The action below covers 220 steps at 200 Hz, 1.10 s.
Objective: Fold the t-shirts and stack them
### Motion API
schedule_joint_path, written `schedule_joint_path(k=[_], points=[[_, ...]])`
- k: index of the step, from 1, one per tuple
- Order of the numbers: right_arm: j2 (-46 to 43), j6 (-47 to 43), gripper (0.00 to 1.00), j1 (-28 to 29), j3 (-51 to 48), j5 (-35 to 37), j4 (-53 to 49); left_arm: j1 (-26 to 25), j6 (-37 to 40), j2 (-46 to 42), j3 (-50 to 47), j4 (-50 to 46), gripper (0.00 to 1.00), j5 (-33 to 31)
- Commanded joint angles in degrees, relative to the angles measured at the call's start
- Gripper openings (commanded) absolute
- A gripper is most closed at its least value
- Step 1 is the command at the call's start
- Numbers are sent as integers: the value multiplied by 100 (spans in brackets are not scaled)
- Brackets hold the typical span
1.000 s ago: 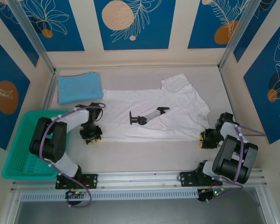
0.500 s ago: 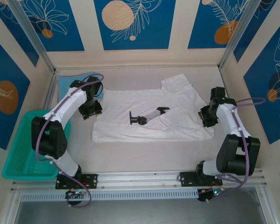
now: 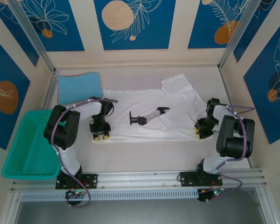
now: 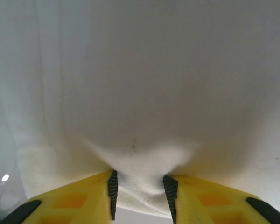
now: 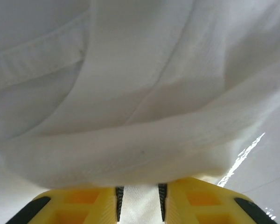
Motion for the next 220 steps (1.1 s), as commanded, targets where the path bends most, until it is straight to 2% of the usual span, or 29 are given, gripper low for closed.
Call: schedule_joint_path(k=[1,47,92,112,129,145,157,181,194,220], points=[[255,343,33,-346,-386,364,-43,13,100,214,-385,232,38,-256],[-305,750,35,-937,-723,348,-272,-152,347,220,-415,233,41,-123],[-979,759,36,-1672,-1037,243,-381,-544,423,314,231,-29,46,-89],[-1179,610,38,-1767,-946,170,-458,-553,378,323,661,-323,50,-93],[-1317,611,41,-1652,-732,63,-605,-523,404,338,1431,-868,58,-322],[-1517,709,54,-1415,-377,108,-839,-409,293,312,2273,-1379,67,-432],[-1669,802,63,-1186,-24,378,-1133,-335,303,322,2925,-1623,73,-619],[-1749,505,68,-552,825,1077,-1292,11,334,534,4096,-1920,80,-621],[-1526,189,71,-114,1304,1343,-1143,184,350,655,4436,-1816,83,-527],[-586,-580,74,486,2165,1181,-543,377,587,992,4810,-1524,87,-177]])
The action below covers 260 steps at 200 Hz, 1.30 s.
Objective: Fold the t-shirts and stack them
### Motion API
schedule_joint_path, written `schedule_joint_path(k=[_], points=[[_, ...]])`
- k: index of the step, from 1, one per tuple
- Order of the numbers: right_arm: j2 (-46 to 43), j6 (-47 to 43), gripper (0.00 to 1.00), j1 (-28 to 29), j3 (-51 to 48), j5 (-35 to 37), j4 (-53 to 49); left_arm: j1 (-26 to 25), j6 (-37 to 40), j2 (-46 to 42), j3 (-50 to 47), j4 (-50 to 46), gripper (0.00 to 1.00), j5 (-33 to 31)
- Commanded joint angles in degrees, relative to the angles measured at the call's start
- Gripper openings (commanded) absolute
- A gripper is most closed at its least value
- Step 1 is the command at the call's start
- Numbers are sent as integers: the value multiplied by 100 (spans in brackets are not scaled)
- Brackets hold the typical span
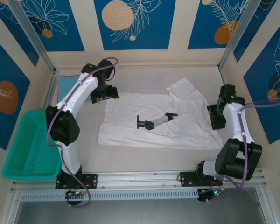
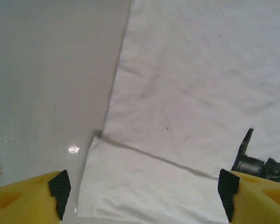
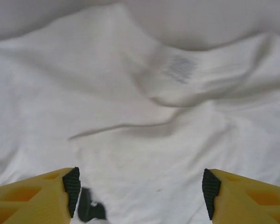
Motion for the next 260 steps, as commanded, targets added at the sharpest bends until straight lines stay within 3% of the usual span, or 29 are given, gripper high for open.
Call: schedule_joint_path(k=[1,30,57,90,124,134,159,191,260], points=[[796,-767,74,426,641,244,330,167,225,501,262,-184,87,255],[2101,-1878,73,814,1790,348,1160,222,675,766,315,-47,89,355],[3350,-2662,74,949,2894,677,1704,447,542,1010,297,144,85,627],[4424,-3204,75,877,3692,-50,2652,572,123,1468,697,622,82,976],[5882,-3710,74,843,6087,-417,1505,717,-54,2255,1753,688,82,891],[6317,-3884,67,801,6787,-769,1291,788,-139,2565,2218,591,83,930],[7059,-3901,62,798,7931,-1109,1061,871,-193,3250,3246,357,82,950],[7426,-3645,62,782,8283,-1220,1053,928,-264,3639,3395,497,77,1177],[7914,-3828,57,915,8556,-1370,868,1013,-256,3995,3386,545,76,1344]])
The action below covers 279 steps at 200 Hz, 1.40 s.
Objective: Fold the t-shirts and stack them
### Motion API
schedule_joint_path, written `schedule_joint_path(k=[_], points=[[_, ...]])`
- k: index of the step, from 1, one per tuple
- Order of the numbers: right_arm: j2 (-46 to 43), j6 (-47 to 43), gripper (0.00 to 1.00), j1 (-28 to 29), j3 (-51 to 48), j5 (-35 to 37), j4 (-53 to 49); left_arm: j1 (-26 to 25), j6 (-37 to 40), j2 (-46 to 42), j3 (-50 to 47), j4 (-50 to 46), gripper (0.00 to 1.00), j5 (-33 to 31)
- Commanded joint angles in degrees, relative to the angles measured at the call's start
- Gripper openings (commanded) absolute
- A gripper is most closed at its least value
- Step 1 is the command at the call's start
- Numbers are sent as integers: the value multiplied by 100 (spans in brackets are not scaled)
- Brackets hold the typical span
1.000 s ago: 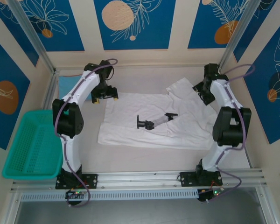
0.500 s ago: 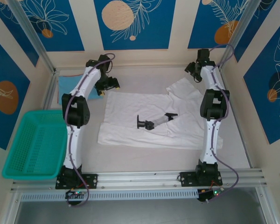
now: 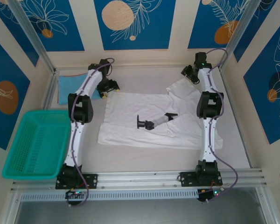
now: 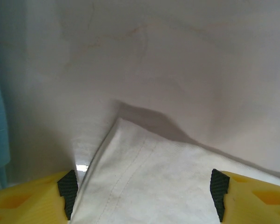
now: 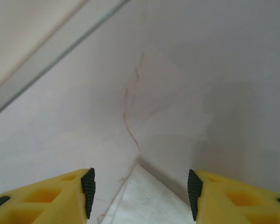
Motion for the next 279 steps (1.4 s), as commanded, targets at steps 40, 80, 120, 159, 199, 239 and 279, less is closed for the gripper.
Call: schedule_joint_path(k=[40,80,120,159,199,239,279], points=[[247,-191,52,65,319,-285,-200,151,-145,221,120,-151,76,174],[318,-309,43,88,352,-318,-285,151,-158,300,82,-122,72,209],[343,-294,33,82,396,-322,-313,166,-235,340,87,-59,68,352],[343,-320,17,82,434,-313,-330,168,-210,349,83,-63,63,315],[285,-372,11,65,576,-252,-332,164,-202,333,94,-52,60,271],[144,-511,8,57,554,-320,-211,160,-184,281,197,-73,62,125],[97,-593,5,51,499,-425,-224,112,-247,90,194,102,68,-139]])
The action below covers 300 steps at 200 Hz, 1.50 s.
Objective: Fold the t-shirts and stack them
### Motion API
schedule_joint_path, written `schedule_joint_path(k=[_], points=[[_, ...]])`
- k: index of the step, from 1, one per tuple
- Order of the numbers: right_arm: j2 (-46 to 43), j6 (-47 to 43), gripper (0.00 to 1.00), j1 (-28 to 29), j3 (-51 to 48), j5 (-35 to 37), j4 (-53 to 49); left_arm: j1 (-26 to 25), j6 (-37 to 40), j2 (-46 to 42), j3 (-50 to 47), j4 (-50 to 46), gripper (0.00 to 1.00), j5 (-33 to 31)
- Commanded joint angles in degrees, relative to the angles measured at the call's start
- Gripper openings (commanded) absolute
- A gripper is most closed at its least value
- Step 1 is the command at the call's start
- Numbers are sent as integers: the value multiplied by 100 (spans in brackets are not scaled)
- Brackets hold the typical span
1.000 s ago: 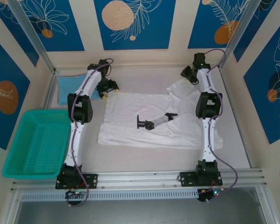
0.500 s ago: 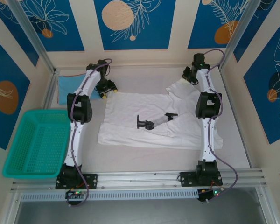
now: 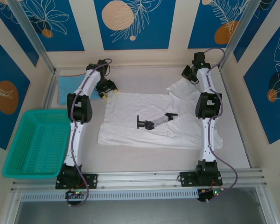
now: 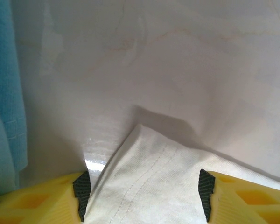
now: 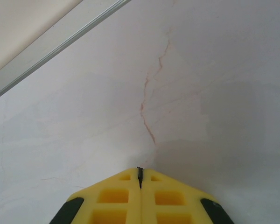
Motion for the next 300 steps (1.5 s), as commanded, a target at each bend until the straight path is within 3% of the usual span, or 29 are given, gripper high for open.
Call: schedule_joint_path(k=[1,73,146,213,262,300], points=[[-84,-169,5,3,114,-215,-12,-11,-99,25,143,179,68,-272],[-172,-143,3,36,-34,-389,71,-180,-601,-120,137,419,69,-1143],[-243,-118,1,60,-143,-534,26,-303,-674,-250,137,800,69,-1501],[-267,-19,1,52,-113,-565,76,-332,-632,25,138,587,50,-1293],[-372,28,0,34,-120,-534,80,-356,-538,91,134,515,28,-1240],[-514,81,0,-1,-149,-534,125,-357,-443,123,99,480,30,-1218]])
